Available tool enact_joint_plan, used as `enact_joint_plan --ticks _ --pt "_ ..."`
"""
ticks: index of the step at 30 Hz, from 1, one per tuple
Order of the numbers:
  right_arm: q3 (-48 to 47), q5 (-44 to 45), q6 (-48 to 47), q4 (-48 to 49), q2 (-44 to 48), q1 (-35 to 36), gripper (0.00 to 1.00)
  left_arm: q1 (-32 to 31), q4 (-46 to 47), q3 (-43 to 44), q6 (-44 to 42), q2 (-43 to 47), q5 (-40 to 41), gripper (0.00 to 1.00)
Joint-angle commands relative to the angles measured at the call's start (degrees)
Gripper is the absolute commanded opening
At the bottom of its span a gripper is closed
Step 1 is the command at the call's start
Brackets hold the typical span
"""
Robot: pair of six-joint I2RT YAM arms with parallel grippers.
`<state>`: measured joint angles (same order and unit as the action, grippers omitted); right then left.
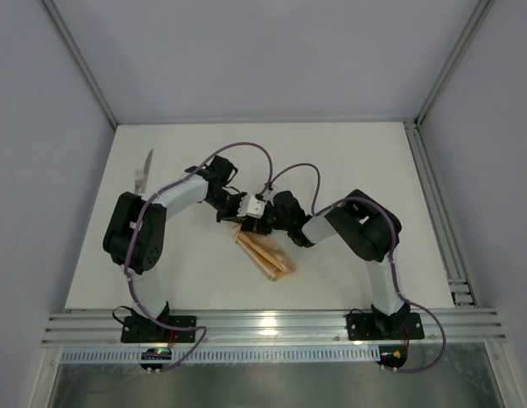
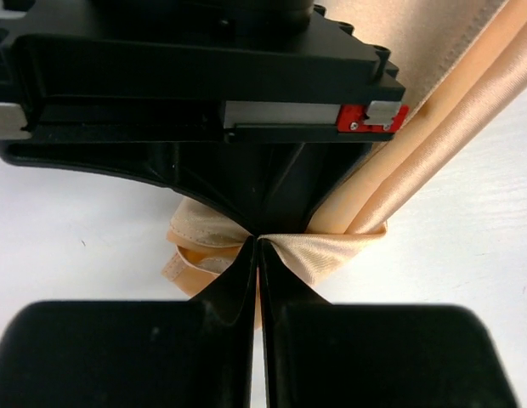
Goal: Fold the napkin into a case and place the utensils inside
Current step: Grasp the top corner of the smaller rectangle folded napkin from the folded napkin.
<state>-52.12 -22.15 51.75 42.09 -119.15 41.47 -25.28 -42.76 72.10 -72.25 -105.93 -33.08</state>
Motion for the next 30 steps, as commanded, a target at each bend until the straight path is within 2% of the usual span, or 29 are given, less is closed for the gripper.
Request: enact_joint_plan --ticks 1,4,6,7,10,12,13,14,16,19,25,30 --pt "0.87 7.47 4.59 4.84 0.06 0.63 0.03 -0.30 2.15 0.77 2.72 0.29 -1.20 0.00" --pt "1.49 9.14 5.38 4.32 0.85 0.71 0.03 0.14 2.42 1.46 5.00 0.02 -1.81 0.02" --pt "1.49 10.19 5.73 3.53 0.50 0.71 0.03 0.23 3.03 2.60 10.59 0.20 -2.25 0.15" --pt "1.75 10.72 6.17 3.53 0.33 0.71 0.03 0.32 3.38 4.18 13.51 0.72 -2.25 0.25" --pt "2.20 12.48 6.44 2.57 0.32 0.71 0.03 1.02 3.48 7.26 27.65 2.21 -1.20 0.37" --pt "2.11 13.10 6.52 1.86 0.32 0.80 0.03 1.19 3.38 8.06 34.68 3.53 2.56 0.38" --pt "2.11 13.97 6.87 1.95 0.24 0.71 0.03 1.20 3.39 7.45 41.24 4.32 7.54 0.38" --pt "1.93 14.41 7.40 2.03 0.24 0.80 0.03 1.20 3.30 6.58 44.18 5.81 10.12 0.38" --pt "1.58 15.29 7.84 1.69 -0.20 0.71 0.03 1.20 1.73 2.45 48.32 6.87 16.16 0.36" --pt "1.14 17.40 8.63 1.16 -0.29 0.71 0.03 1.20 1.71 -4.05 53.77 8.10 20.93 0.37" --pt "0.70 18.98 10.57 1.68 -0.29 1.06 0.03 -0.30 8.91 -7.85 58.71 7.76 23.23 0.44" --pt "0.09 19.87 10.39 0.28 0.06 1.07 0.03 -0.39 12.79 -6.88 63.10 6.52 20.43 0.46"
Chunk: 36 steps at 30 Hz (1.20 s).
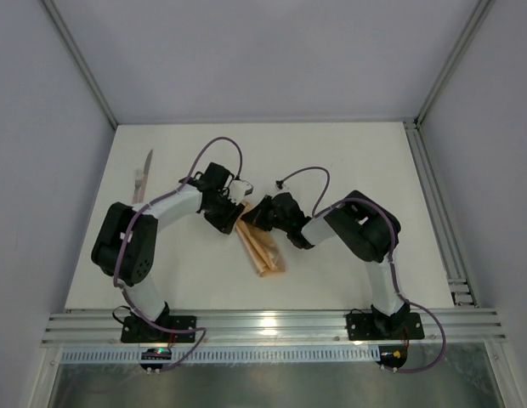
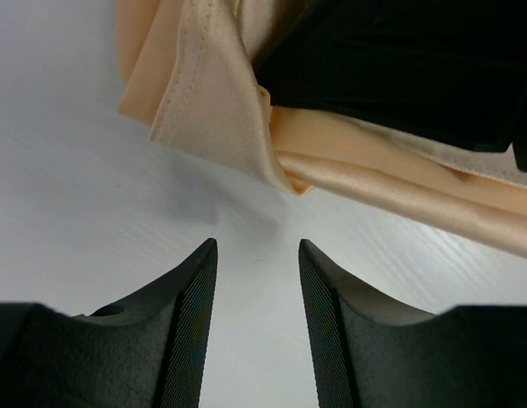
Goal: Fold the napkin into a case and place the utensils inside
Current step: Grasp the top corner of the smaller rectangle folded napkin from the folded napkin, then turn over the smaller rectangle-folded napkin at the center of the board.
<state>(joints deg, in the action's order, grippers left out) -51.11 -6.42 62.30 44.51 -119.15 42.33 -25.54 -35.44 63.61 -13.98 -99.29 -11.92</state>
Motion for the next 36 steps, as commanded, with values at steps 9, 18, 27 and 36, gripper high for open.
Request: enact_joint_plan --ticks 9,18,27,36 --pt "-1.45 4.66 -0.25 -2.94 -0.20 0.21 0.03 -1.18 13.64 0.98 7.74 -1.87 1.02 0.46" --pt "-1.09 4.66 0.19 -2.50 0.06 0.30 0.03 -1.27 10.04 1.69 6.68 -5.13 2.52 0.24" --pt "-1.53 4.74 3.08 0.66 1.82 0.65 0.03 -1.27 7.49 4.24 8.52 -5.04 0.06 0.00" --pt "-5.49 6.15 6.60 2.41 1.21 1.09 0.03 -1.27 6.00 5.47 9.41 -5.39 -1.26 0.00"
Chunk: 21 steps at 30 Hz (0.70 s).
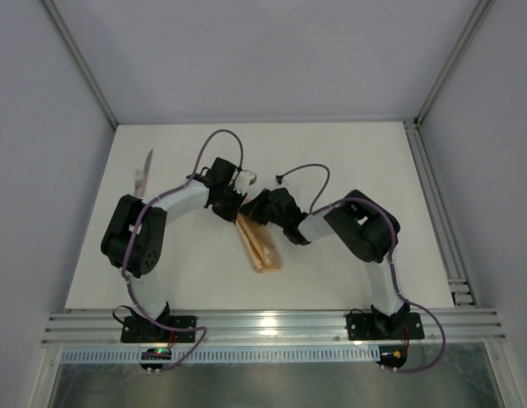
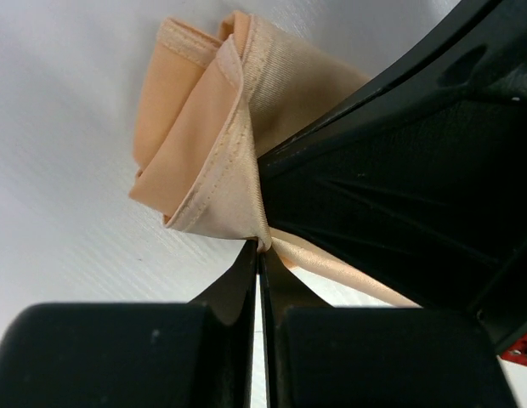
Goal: Fold the napkin into a case and place the utensils inside
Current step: Turn over the smaller rectangle-folded napkin at the center of the board.
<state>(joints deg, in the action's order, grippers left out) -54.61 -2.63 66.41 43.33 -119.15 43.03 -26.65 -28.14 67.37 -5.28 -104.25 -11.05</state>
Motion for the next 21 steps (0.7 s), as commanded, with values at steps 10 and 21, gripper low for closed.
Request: enact_joint_plan --ticks 10,21 --pt "-2.78 6.23 6.80 0.35 -3.97 0.83 0.03 -0.15 -0.51 2.59 0.01 -0.78 -3.19 0.00" --pt "-6.11 4.57 -0.12 -3.58 -1.89 1.71 0.03 -0.15 -1.21 2.94 -1.31 -1.75 -3.02 0.00"
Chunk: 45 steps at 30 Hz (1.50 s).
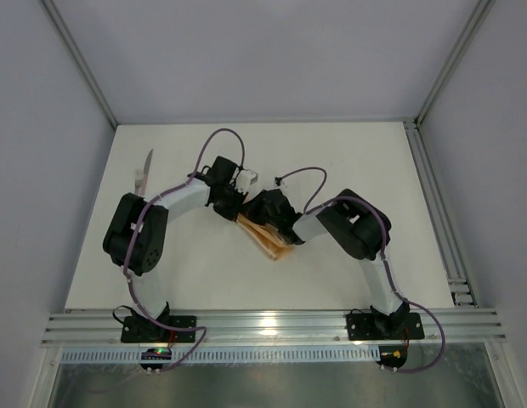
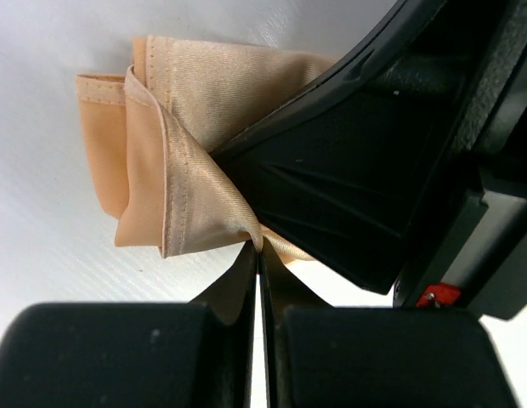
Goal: Fold the napkin into a case and place the utensils inside
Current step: Turn over the smaller rectangle-folded napkin at the center of the board.
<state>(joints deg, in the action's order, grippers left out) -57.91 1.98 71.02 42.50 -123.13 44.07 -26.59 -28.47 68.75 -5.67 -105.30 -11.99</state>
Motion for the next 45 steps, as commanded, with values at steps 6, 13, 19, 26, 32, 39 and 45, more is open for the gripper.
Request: enact_joint_plan --ticks 6,13,19,26,32,39,45 --pt "0.08 -2.67 -11.25 -5.31 8.95 0.66 0.20 -0.22 -1.24 1.30 -1.62 -1.75 -0.58 0.00" --pt "0.87 -6.29 -14.25 -8.92 13.43 0.66 0.28 -0.22 -1.68 1.91 -1.89 -3.25 0.04 0.00" --pt "3.94 -7.60 -14.77 -10.06 15.90 0.66 0.33 -0.22 -1.59 1.74 -1.54 -2.81 -0.49 0.00" --pt "1.93 -8.39 -31.63 -21.13 19.59 0.49 0.38 -0.13 -1.68 2.17 -1.62 -2.63 -0.75 0.00" --pt "1.58 -7.87 -43.24 -29.83 22.23 0.40 0.39 -0.13 -1.59 2.62 -1.10 -2.81 -1.11 0.00" --pt "2.80 -6.99 -47.55 -34.33 25.22 -0.57 0.42 -0.13 -1.77 3.14 -0.92 -2.90 -1.11 0.00" --pt "2.71 -7.34 -51.24 -35.47 24.26 -0.13 0.43 -0.13 -1.94 3.41 -0.74 -3.07 -1.19 0.00"
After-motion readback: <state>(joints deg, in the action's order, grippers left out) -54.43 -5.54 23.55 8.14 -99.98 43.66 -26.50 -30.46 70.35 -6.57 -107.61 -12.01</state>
